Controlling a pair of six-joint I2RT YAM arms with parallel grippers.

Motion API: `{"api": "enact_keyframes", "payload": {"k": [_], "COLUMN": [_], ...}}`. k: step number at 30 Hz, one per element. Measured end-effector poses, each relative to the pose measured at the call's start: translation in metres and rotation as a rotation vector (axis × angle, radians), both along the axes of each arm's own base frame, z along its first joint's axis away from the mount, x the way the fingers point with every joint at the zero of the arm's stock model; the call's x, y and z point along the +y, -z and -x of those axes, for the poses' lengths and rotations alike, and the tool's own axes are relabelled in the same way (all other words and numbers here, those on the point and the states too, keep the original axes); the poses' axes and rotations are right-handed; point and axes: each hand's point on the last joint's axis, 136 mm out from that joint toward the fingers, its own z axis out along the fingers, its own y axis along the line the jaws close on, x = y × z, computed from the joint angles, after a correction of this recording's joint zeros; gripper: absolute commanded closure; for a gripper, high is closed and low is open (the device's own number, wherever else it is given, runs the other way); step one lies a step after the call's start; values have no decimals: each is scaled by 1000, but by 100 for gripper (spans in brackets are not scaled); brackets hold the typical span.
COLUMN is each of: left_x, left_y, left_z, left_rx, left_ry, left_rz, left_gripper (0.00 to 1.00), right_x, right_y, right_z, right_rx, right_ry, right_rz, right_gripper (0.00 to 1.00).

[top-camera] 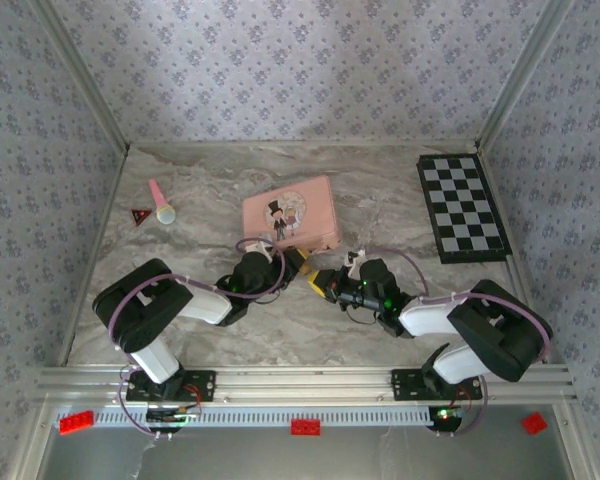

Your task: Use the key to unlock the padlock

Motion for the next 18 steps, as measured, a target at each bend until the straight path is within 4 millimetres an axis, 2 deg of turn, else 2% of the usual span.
{"api": "enact_keyframes", "payload": {"k": [18], "left_x": [-4], "left_y": [6], "left_z": [-2], "left_rx": [20], "left_ry": [-18], "left_rz": [-52], "left_gripper": [100], "right_x": [-1], "right_y": [6], "right_z": [-10], "right_rx": [0], "right_ry": [-48], "right_rz": [49], "right_gripper": [100]}}
